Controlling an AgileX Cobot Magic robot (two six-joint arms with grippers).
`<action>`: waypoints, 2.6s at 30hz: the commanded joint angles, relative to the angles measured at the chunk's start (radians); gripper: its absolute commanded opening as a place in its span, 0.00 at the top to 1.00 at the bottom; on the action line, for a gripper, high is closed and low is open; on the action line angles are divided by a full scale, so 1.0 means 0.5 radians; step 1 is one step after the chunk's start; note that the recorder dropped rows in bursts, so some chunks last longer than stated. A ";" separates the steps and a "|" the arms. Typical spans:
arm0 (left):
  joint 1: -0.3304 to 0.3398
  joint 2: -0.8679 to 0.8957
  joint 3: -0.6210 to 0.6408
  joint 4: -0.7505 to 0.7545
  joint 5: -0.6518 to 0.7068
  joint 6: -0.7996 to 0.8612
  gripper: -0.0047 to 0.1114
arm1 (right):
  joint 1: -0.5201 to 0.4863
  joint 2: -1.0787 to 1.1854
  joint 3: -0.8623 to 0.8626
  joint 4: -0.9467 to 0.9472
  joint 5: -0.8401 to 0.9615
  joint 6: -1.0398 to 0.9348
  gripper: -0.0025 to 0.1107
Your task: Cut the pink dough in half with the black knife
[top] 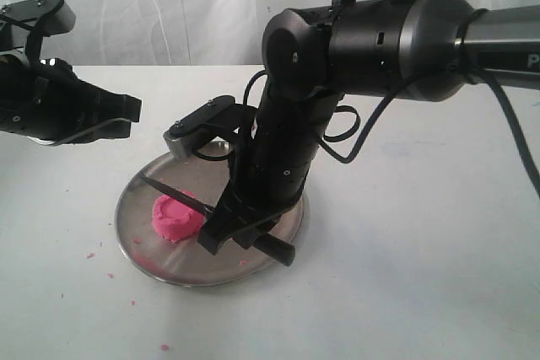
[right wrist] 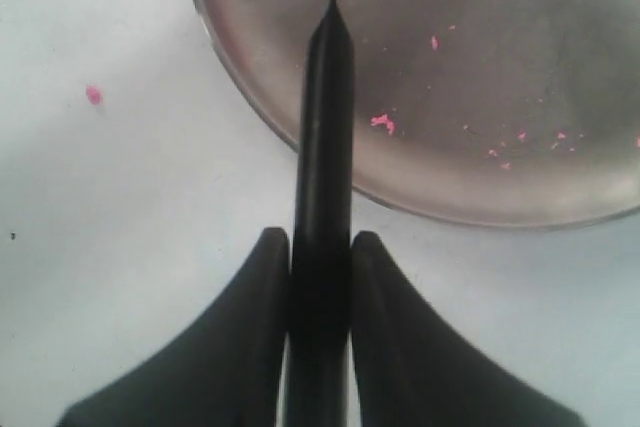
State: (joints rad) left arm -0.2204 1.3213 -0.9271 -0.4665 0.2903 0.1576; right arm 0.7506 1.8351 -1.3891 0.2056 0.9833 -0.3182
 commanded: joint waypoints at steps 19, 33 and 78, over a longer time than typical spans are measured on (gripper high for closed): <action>0.003 0.463 -0.010 -0.164 -0.131 0.172 0.96 | -0.003 0.160 -0.017 0.052 -0.230 -0.088 0.98; 0.554 0.561 -0.209 -1.095 0.685 1.269 0.96 | -0.003 0.160 -0.017 0.052 -0.221 -0.142 0.98; 0.395 0.908 -0.209 -1.218 0.569 1.478 0.96 | -0.006 0.248 -0.017 -0.073 -0.361 -0.069 0.98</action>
State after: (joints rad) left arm -0.0216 1.7843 -1.0295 -1.0794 0.5538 0.9067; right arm 0.7506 1.9623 -1.3935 0.1755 0.8083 -0.3556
